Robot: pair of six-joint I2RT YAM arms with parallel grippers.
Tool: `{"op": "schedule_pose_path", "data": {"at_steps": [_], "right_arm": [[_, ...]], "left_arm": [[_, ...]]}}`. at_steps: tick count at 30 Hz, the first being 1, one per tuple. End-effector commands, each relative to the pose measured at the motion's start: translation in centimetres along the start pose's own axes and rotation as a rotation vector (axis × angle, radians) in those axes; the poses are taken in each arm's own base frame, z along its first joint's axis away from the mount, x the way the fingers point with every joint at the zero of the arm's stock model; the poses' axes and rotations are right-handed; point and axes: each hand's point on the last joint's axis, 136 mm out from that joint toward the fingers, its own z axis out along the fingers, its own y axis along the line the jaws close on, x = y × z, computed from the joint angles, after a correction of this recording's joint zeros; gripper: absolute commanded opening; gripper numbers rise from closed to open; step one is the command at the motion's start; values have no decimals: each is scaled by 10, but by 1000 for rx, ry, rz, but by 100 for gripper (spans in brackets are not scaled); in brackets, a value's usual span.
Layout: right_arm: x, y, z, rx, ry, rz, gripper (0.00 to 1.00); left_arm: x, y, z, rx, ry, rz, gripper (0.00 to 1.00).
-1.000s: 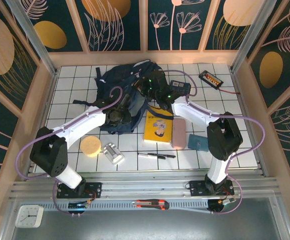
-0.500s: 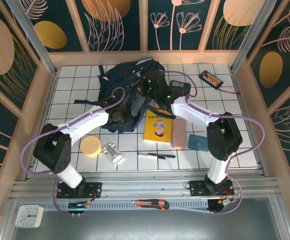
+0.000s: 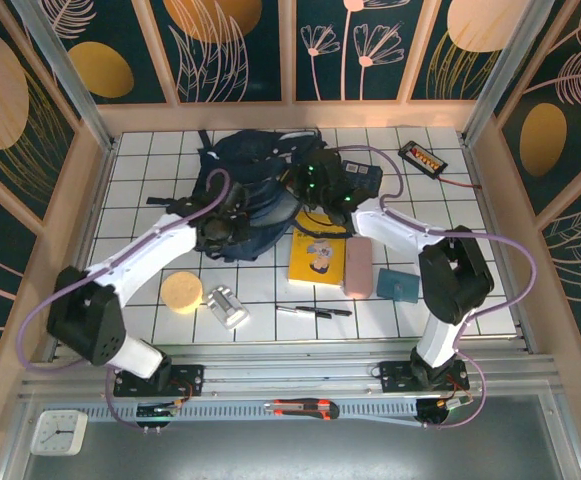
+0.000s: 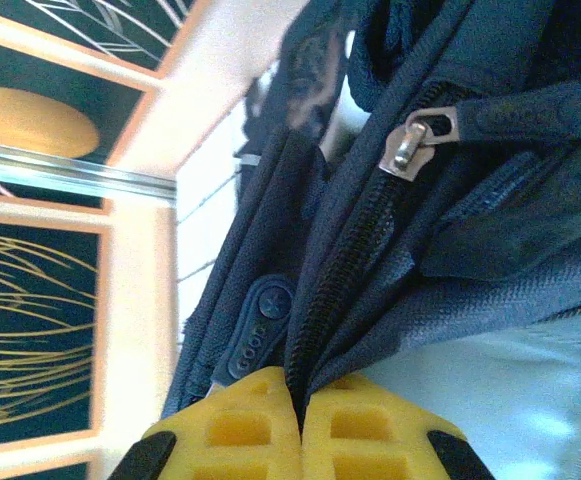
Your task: Pack the student bag
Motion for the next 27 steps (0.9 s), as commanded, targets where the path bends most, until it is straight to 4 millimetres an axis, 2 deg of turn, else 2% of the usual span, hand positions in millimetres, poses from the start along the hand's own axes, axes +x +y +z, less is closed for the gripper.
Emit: {"op": "schedule_pose_path", "data": {"at_steps": [1,4,6,8,9,10,13,16,18,21,22,23,24,25,26,27], "right_arm": [[-44,21,-28,-106,-119,-202,0],[-61,14,-24,-141,-97,-244,0],[-58,26,-22,-255,-24,-213,1],[-47,43,-22,-331,45,-181,45],[-37,48,-22,-339,77,-172,59],[-26,53,-23,-337,111,-156,65],[12,55,-23,-313,207,-89,71],[44,48,-20,-271,261,-10,72],[57,47,-17,-260,283,12,72],[66,50,-7,-248,293,-7,71],[68,53,-3,-252,298,-10,64],[70,56,-2,-260,302,-17,56],[70,57,1,-259,301,-25,36],[69,54,2,-244,295,-30,8],[67,49,2,-224,283,-31,0],[62,41,1,-204,264,-42,0]], "left_arm": [[5,15,-15,48,30,15,0],[7,13,-15,97,48,32,0],[8,-2,-14,182,64,29,0],[5,-20,-15,277,67,3,0],[2,-28,-17,317,58,-9,0],[-1,-34,-19,348,51,-21,0],[-9,-47,-23,413,42,-40,0],[-12,-55,-25,451,44,-52,0],[-11,-60,-26,486,49,-62,0],[-7,-68,-25,550,77,-82,0],[-5,-70,-25,566,86,-86,0],[-4,-71,-26,572,89,-89,0],[-4,-71,-28,573,92,-83,0],[-2,-71,-29,568,97,-73,0],[0,-71,-31,568,112,-58,0],[4,-70,-31,566,134,-44,0]]}}
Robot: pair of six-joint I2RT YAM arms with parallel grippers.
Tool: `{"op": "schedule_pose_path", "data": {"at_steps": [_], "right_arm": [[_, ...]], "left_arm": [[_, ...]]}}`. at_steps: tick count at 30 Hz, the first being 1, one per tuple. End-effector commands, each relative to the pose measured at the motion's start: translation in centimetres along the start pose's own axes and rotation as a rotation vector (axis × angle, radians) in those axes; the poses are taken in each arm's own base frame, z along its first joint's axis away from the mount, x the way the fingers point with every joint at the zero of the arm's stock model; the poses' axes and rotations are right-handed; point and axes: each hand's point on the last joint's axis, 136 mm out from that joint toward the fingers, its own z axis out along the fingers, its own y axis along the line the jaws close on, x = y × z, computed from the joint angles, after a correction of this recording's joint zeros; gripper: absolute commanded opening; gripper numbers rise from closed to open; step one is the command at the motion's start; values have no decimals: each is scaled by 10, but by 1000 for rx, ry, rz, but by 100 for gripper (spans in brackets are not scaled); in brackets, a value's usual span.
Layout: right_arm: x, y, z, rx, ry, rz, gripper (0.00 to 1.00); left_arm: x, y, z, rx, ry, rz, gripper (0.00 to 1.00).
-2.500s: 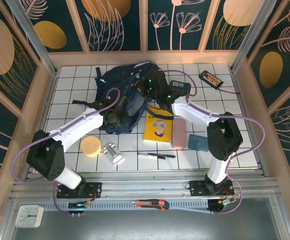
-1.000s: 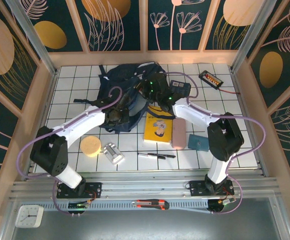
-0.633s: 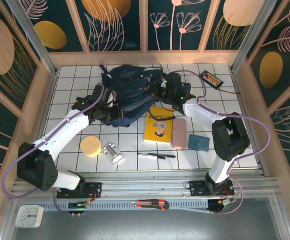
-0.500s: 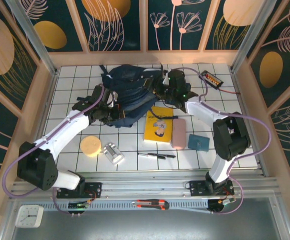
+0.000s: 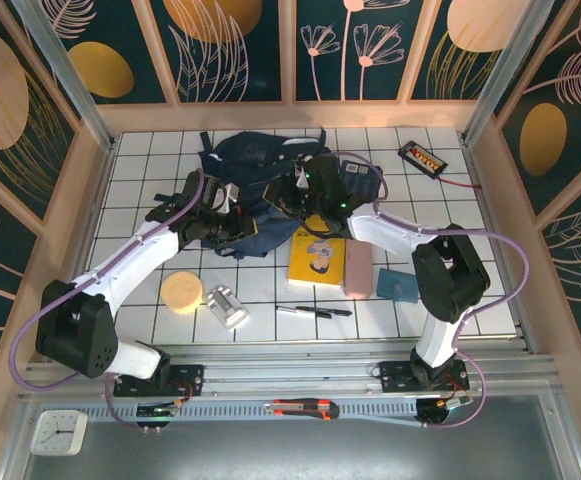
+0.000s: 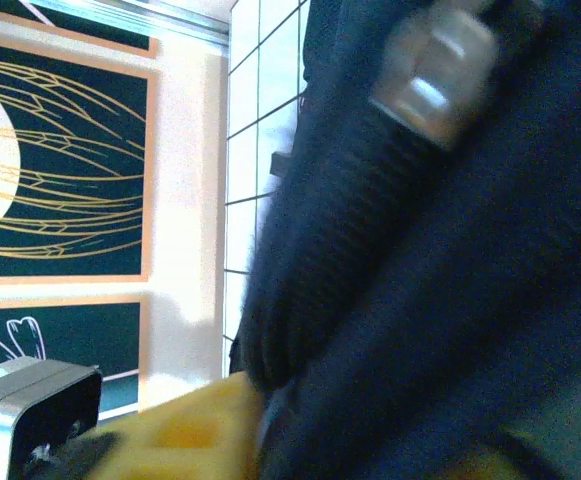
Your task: Pack the student bag
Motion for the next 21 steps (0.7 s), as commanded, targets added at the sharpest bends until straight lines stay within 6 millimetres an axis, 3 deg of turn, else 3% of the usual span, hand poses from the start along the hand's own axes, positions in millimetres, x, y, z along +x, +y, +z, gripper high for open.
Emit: {"op": "schedule_pose_path", "data": {"at_steps": [1,5,10,12,18,21], "right_arm": [[-8,8,-4,-2,-39,-50,0],[-33,-16,-26,96,-90,-133,0],[-56,-29,-42,203,-123,-274,0],[-60,-32,-46,252,-121,-343,0],[-62,-18,-61,231,-139,-456,0],[-81,-11,-82,159,-169,-462,0]], "left_arm": [[7,-32,-5,137,67,61,0],[13,-16,-14,104,92,64,0],[3,24,-32,-75,65,72,0],[-2,50,-40,-245,62,106,0],[-22,117,-69,-691,42,175,0],[-31,151,-74,-841,19,171,0]]}}
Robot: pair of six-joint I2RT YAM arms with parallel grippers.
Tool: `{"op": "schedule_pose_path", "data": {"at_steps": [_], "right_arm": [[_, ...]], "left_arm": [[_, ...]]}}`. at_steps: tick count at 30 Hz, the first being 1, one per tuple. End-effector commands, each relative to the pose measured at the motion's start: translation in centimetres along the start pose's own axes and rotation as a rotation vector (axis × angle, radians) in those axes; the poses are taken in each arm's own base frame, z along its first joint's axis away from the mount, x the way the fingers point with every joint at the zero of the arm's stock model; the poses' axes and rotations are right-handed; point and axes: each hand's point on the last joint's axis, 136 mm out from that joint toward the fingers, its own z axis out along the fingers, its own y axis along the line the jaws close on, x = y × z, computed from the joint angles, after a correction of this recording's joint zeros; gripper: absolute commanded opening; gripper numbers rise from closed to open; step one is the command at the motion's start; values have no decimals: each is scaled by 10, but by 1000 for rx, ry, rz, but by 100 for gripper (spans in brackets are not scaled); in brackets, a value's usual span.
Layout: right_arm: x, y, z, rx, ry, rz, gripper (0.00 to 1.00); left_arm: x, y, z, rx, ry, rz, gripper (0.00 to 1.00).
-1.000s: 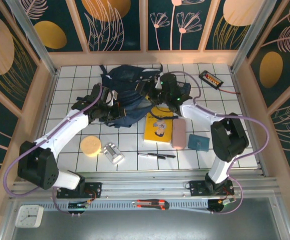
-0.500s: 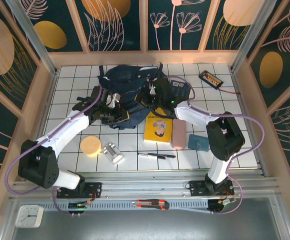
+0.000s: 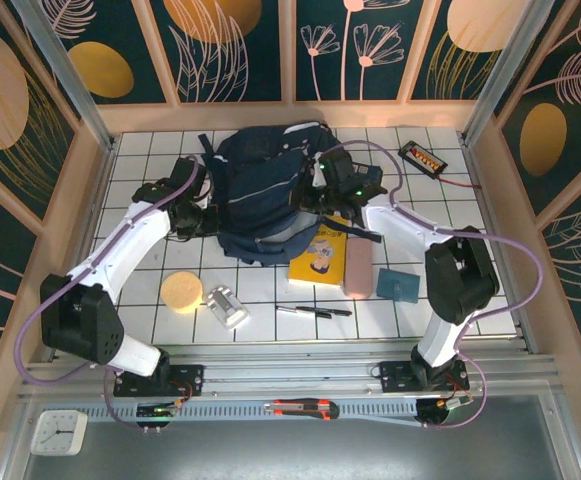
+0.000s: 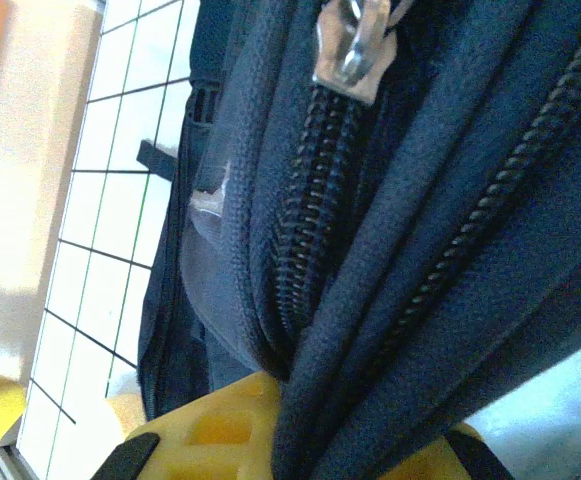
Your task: Pack the student bag
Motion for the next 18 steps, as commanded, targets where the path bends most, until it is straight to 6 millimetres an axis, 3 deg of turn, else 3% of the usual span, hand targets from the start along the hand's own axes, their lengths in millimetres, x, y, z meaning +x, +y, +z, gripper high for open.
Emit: {"op": "schedule_pose_path", "data": {"at_steps": [1,4,7,9,11,14,18], "right_arm": [[-61,13,-55,-63,-208,-119,0],[-72,15,-69,-134,-210,-97,0],[-74,26,-71,-195,-194,-66,0],[-74,34,-69,-248,-179,-21,0],[-75,43,-67,-289,-173,32,0],[-83,56,-66,-331,-178,89,0],[-94,82,-69,-402,-167,101,0]], "left_arm": [[9,64,15,-302,41,23,0],[-5,68,31,-246,-3,-40,0],[-22,28,29,-17,-71,-57,4],[-35,-4,11,162,-151,-81,40],[-44,-34,-15,308,-240,-79,55],[-50,-72,-42,366,-335,15,98],[-56,-114,-54,333,-429,188,99]]}}
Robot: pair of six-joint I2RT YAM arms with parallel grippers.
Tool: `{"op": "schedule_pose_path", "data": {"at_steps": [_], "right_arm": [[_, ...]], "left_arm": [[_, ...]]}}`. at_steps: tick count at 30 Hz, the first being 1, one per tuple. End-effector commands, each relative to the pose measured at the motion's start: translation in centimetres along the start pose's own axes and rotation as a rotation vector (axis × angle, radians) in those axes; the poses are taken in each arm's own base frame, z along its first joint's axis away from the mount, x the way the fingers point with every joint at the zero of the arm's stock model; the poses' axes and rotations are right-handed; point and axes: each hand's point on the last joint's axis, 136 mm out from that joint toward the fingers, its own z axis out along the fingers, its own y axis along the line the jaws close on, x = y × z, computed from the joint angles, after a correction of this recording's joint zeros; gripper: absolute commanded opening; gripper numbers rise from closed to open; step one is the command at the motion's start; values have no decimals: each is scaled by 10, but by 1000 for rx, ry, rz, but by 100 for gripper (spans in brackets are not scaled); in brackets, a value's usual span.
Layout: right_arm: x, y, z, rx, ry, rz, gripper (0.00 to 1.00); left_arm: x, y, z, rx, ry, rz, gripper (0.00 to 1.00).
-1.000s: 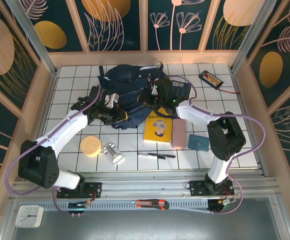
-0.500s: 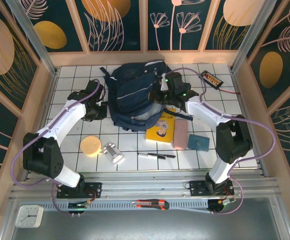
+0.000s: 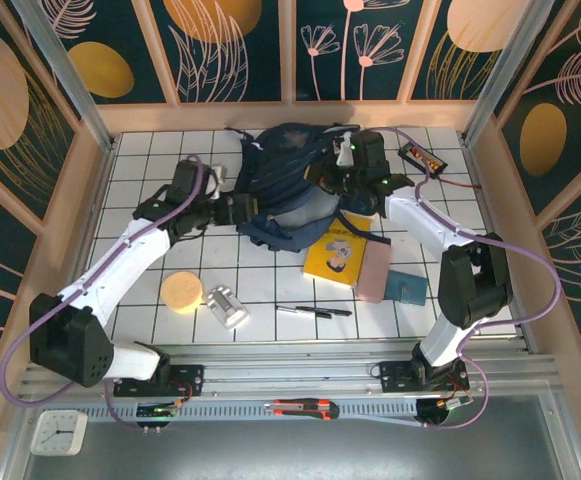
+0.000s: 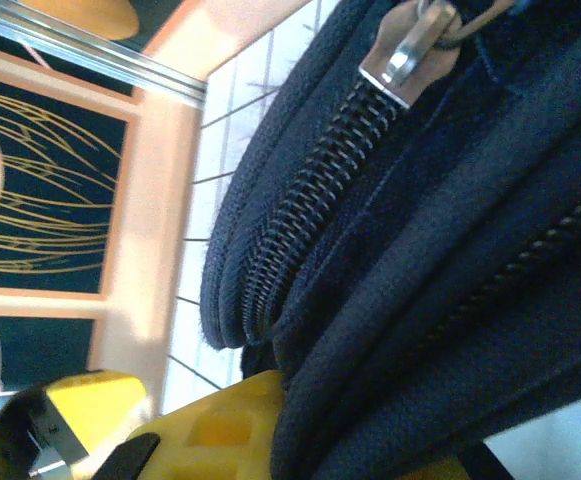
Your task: Pack the student bag
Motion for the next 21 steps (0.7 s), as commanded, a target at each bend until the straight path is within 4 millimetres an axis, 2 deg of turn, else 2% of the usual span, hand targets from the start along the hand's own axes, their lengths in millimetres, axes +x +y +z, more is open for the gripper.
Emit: {"op": "schedule_pose_path", "data": {"at_steps": [1,3,7,12,14,15,16,17,18,21], "right_arm": [[-30,84,-11,-232,-54,-75,0],[-32,91,-9,-236,-42,-81,0],[-32,99,-7,-258,-26,-64,0],[-26,107,-2,-275,5,-75,0],[-24,108,-2,-280,13,-73,0],[-23,108,-1,-280,16,-72,0],[-22,106,0,-279,19,-70,0],[-22,106,0,-280,20,-68,0],[-22,105,2,-283,23,-65,0],[-23,101,6,-288,37,-56,0]], "left_arm": [[-28,-35,4,35,-110,133,99],[-38,-45,11,29,-112,189,98],[-46,-66,26,-14,-90,369,99],[-55,-61,44,-146,-64,496,99],[-61,-62,45,-159,-65,520,98],[-57,-60,57,-171,-38,535,96],[-57,-59,59,-179,-32,542,92],[-56,-57,63,-188,-21,549,83],[-54,-56,66,-191,-9,555,61],[-54,-44,71,-258,9,520,4]]}}
